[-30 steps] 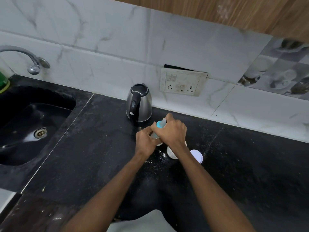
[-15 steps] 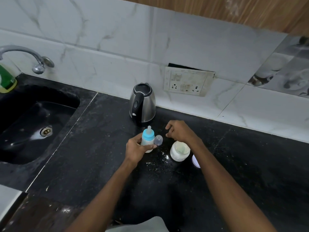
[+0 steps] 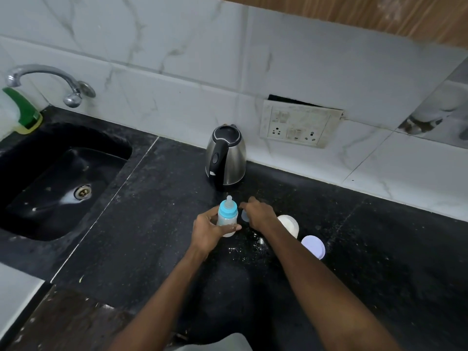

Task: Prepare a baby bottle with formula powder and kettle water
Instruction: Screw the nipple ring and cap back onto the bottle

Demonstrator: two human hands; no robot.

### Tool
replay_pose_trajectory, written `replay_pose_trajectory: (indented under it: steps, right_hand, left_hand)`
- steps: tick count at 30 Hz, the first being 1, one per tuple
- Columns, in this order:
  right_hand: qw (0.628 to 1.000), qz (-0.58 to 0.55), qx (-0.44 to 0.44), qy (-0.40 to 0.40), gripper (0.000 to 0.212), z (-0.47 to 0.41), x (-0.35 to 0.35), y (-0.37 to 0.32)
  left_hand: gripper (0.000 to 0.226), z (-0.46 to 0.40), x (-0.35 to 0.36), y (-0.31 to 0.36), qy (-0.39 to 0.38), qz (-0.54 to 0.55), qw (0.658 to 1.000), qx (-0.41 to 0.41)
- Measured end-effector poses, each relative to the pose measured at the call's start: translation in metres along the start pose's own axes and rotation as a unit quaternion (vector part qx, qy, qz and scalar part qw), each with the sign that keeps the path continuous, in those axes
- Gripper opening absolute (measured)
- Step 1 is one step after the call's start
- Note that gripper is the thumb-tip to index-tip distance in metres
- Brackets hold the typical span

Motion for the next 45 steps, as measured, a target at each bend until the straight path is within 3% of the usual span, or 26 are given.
replay_pose_trajectory:
  steps: [6,9,15,19,29,45]
  right_hand:
    - [1.000,-0.024,0.011,0.002,0.052,0.001,0.012,-0.002]
    - [0.993,-0.109,0.024,0.048,0.045,0.006,0.004,-0.004]
    - [0.930,-0.301,-0.002,0.211,0.057,0.053,-0.047,-0.008]
    - [0.886,-0.359,-0.029,0.292,0.049,0.102,-0.092,-0.020]
    - [0.860,-0.390,-0.099,0.314,0.045,0.169,-0.138,-0.053]
    - [0.893,-0.317,-0.126,0.291,0.054,0.179,-0.134,-0.072]
  left_hand:
    - [0.066,0.008,-0.003,-0.001,-0.001,0.002,1.000,0.011]
    - [0.063,0.013,-0.005,-0.001,-0.001,0.004,1.000,0.019]
    - [0.067,0.025,-0.010,-0.004,-0.008,-0.022,1.000,0.013]
    - [0.071,0.035,-0.009,0.002,-0.031,-0.015,0.999,0.023]
    - [0.061,0.052,-0.006,0.036,-0.076,-0.026,0.995,0.064]
    - [0.065,0.061,-0.002,0.056,-0.090,-0.074,0.991,0.070]
Point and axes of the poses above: each hand's wrist, its own z-axis away from the middle knuckle, its own x-axis out of the palm, y = z × x, the point moved 1 cm from there along -z, towards the middle knuckle, and after that the axes turned 14 degrees about -x, right-handed, at the moved point
